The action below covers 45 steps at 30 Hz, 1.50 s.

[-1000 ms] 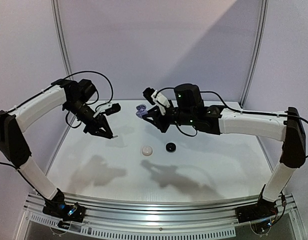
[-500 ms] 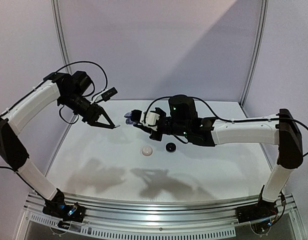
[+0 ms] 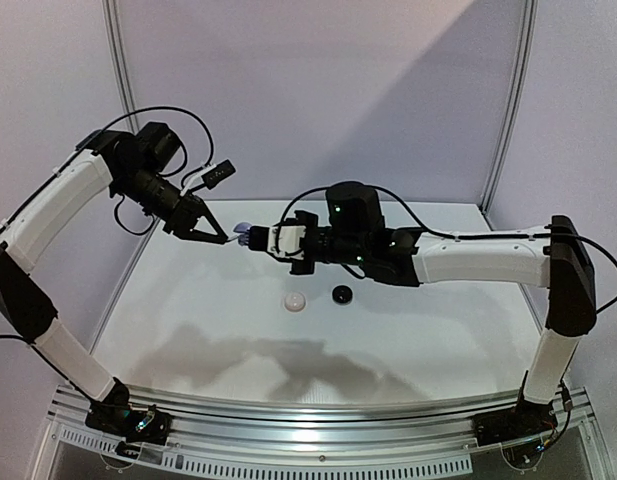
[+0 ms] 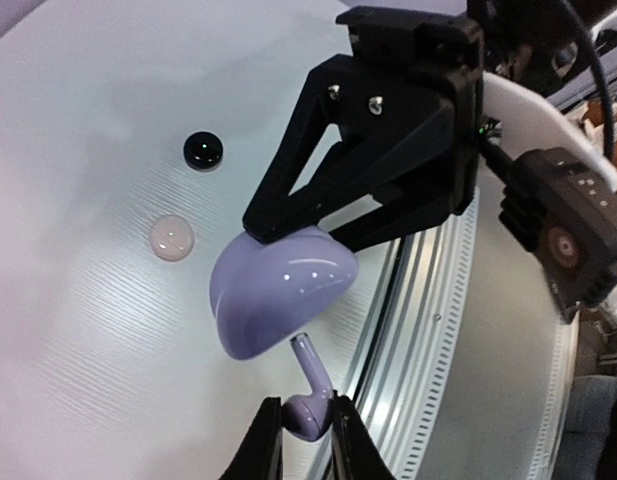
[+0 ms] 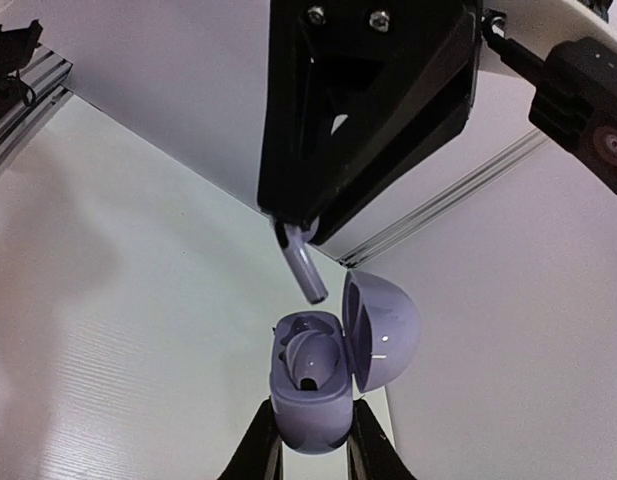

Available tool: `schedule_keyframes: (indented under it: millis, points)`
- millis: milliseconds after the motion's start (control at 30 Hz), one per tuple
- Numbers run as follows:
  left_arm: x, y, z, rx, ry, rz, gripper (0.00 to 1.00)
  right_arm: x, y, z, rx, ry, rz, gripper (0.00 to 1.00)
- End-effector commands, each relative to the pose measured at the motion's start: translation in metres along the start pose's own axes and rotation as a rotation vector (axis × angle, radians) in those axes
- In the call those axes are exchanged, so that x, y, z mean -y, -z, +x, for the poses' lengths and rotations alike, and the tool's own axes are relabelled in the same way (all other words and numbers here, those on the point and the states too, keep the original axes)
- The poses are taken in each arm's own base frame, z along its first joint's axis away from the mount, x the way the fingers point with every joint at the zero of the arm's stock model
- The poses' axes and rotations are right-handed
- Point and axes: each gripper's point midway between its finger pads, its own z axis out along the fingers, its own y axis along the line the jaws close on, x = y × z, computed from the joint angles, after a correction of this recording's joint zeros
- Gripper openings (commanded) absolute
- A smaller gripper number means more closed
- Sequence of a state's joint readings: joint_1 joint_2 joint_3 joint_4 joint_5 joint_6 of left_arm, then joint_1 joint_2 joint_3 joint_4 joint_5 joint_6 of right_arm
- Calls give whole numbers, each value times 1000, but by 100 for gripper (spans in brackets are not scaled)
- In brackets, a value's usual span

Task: Insert the wireless bluetooth earbuds into the charging case
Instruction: Insert the left earbud into the left side groove of the charging case.

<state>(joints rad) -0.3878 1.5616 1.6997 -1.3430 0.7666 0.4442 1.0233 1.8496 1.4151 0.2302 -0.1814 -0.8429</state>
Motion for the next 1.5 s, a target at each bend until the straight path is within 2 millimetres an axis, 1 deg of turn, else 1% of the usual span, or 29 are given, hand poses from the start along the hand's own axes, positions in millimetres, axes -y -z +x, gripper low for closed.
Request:
schedule_keyframes:
  millis: [0,200,267,433,633,767,900,1100,1467]
  points:
    - [8,-1,29,-191,-50,-65,8,-5,-2,-12,27,-13,-41,0]
    - [5,5,21,-194,-56,-132,8,-6,-1,-14,7,2,-36,0]
    - [6,4,22,-212,-73,-156,8,-5,-1,-13,-4,1,-29,0]
    - [11,-2,34,-277,-112,-193,8,4,-4,-9,-40,-14,20,0]
    - [14,-3,29,-274,-120,-199,7,7,-5,-7,-61,-15,36,0]
    - [15,-5,30,-282,-128,-202,7,5,-5,-9,-58,-19,34,0]
    - [12,-1,23,-279,-145,-238,6,3,-5,-10,-59,-15,32,0]
    - [15,-3,21,-272,-145,-226,5,0,-4,-13,-54,-3,28,0]
    - [18,-5,35,-300,-146,-212,4,3,-1,-16,-44,-7,48,0]
